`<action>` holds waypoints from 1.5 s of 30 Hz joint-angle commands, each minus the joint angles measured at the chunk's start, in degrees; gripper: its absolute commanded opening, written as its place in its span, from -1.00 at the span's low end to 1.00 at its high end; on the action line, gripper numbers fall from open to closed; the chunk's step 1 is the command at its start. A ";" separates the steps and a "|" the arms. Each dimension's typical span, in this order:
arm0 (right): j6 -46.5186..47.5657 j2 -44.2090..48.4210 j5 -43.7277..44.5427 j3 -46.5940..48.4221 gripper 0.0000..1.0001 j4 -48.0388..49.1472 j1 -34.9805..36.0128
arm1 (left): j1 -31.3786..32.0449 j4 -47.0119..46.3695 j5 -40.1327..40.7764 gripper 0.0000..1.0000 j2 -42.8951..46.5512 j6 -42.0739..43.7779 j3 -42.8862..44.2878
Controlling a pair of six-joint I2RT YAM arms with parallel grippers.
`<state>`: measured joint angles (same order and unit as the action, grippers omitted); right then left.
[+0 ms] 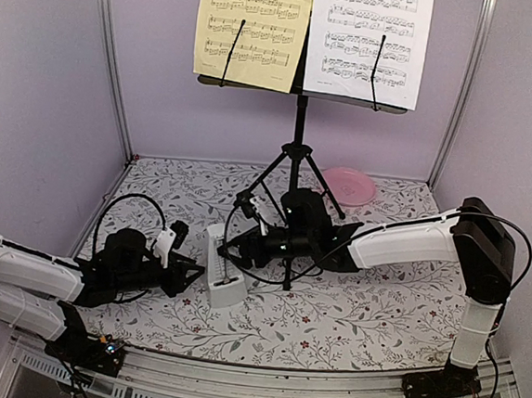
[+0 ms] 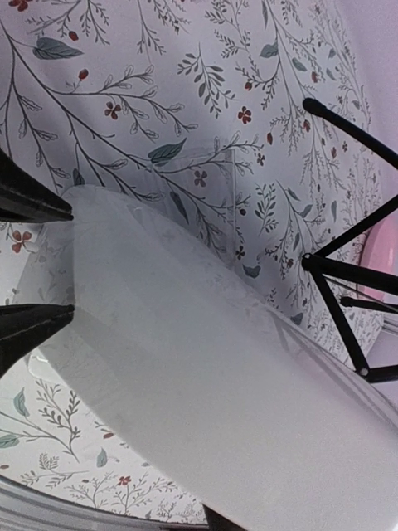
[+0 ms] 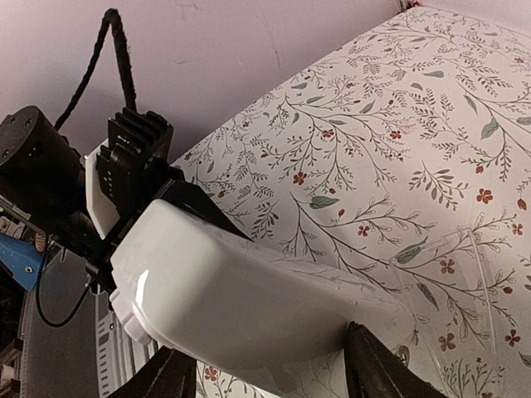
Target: Set up the instrument practice props
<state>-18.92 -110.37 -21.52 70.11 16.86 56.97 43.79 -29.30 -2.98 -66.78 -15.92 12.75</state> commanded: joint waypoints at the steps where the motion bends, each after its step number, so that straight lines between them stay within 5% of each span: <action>1: -1.02 -0.38 1.39 1.18 0.20 -1.04 0.24 | -0.49 -1.29 -0.36 -0.29 -0.25 0.99 0.61; 15: -0.70 2.62 0.69 -3.32 0.02 -0.43 0.20 | -0.48 -1.10 -0.02 -0.29 -0.36 1.20 0.79; 31: -2.41 2.63 1.13 -1.85 0.66 1.07 0.81 | -0.47 -1.63 -0.70 -0.29 -0.81 -0.31 0.85; 45: -3.38 4.62 6.27 -2.16 0.88 -0.13 1.12 | -0.44 -2.30 -1.15 -0.29 -1.53 -0.42 0.72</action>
<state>-21.87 -108.79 -18.24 67.07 16.95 57.76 43.70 -29.74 -3.03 -67.92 -16.12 12.75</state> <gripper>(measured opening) 0.938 0.355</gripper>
